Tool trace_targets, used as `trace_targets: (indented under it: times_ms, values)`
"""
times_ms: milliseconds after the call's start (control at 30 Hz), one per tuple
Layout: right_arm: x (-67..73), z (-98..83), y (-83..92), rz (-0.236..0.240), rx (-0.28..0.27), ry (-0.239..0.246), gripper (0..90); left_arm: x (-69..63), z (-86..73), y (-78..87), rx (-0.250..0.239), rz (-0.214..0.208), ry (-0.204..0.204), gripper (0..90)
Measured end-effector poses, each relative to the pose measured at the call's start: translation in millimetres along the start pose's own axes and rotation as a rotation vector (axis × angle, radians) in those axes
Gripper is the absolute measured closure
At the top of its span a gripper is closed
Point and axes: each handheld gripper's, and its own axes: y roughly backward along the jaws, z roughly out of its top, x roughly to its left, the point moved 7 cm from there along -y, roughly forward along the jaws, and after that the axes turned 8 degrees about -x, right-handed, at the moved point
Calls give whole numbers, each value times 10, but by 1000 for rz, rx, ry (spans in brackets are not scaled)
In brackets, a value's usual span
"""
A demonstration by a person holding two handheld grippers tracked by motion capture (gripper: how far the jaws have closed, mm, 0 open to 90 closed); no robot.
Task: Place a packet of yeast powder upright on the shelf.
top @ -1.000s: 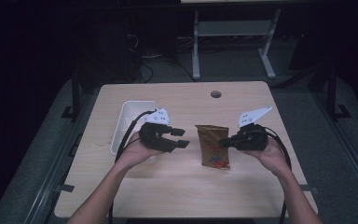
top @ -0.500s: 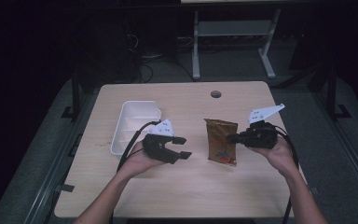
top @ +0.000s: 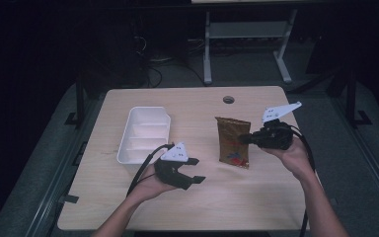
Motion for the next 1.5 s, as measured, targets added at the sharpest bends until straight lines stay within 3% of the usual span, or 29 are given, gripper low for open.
trace_targets:
  times_ms: [400, 567, 1067, 1500]
  values:
    - [-13, 257, -171, 6, -24, 3, 898, -176, -256, -32, -6, 21, -18, 326]
    - [-15, 413, -335, 25, -26, 2, 898, -213, -349, 16, 8, 21, -16, 304]
    - [-8, 672, -664, 55, -21, 14, 899, -292, -496, 196, -21, 52, -2, 282]
    - [67, 851, -840, 83, -23, 35, 899, -251, -586, 168, -1, 66, 0, 273]
